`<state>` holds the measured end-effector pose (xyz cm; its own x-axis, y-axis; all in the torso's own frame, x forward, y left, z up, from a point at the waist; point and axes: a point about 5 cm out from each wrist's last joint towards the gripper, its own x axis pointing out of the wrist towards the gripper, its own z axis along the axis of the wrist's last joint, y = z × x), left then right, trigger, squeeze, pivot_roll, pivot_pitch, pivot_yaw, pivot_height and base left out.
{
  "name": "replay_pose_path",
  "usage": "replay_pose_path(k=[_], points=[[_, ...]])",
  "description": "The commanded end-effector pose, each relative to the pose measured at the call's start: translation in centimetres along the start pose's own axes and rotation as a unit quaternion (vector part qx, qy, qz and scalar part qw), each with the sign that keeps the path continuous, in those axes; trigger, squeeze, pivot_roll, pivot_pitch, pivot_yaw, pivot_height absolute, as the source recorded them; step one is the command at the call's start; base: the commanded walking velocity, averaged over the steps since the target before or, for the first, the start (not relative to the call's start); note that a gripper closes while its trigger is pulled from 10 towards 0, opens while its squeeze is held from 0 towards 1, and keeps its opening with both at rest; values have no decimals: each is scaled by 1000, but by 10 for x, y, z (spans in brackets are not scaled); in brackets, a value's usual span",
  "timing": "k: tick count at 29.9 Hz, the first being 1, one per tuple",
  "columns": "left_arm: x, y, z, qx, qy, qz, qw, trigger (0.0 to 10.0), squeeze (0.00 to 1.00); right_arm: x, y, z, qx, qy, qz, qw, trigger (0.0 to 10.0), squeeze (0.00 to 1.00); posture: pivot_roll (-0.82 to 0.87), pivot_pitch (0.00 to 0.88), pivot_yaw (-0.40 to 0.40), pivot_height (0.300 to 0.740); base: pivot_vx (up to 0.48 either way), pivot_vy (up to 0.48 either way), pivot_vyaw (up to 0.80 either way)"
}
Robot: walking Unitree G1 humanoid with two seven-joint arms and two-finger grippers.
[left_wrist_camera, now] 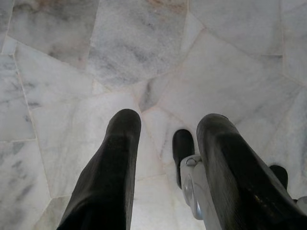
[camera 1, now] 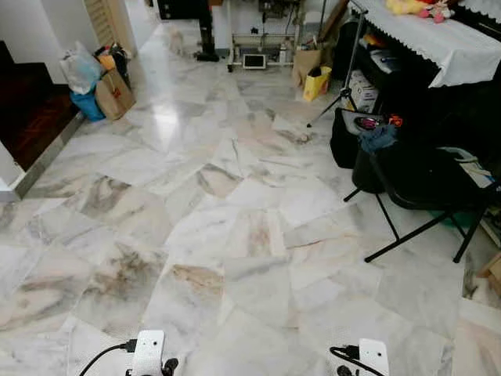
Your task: Hang keys on a hook
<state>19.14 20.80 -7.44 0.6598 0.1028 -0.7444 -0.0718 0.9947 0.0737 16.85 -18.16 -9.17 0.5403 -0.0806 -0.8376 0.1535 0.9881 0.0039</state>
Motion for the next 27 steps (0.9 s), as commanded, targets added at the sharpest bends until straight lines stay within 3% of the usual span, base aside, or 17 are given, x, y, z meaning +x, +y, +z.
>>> replay_pose_path(k=[1, 27], points=[[0, 2, -1, -1, 4, 3, 1000, 10000, 0, 0, -1, 0, -4, 2, 0, 1000, 10000, 0, -3, 0, -6, 740, 0, 0, 0], [0, 1, -1, -1, 5, 3, 1000, 10000, 0, 0, -2, -1, -10, 6, -4, 1000, 10000, 0, -4, 0, -6, 740, 0, 0, 0]])
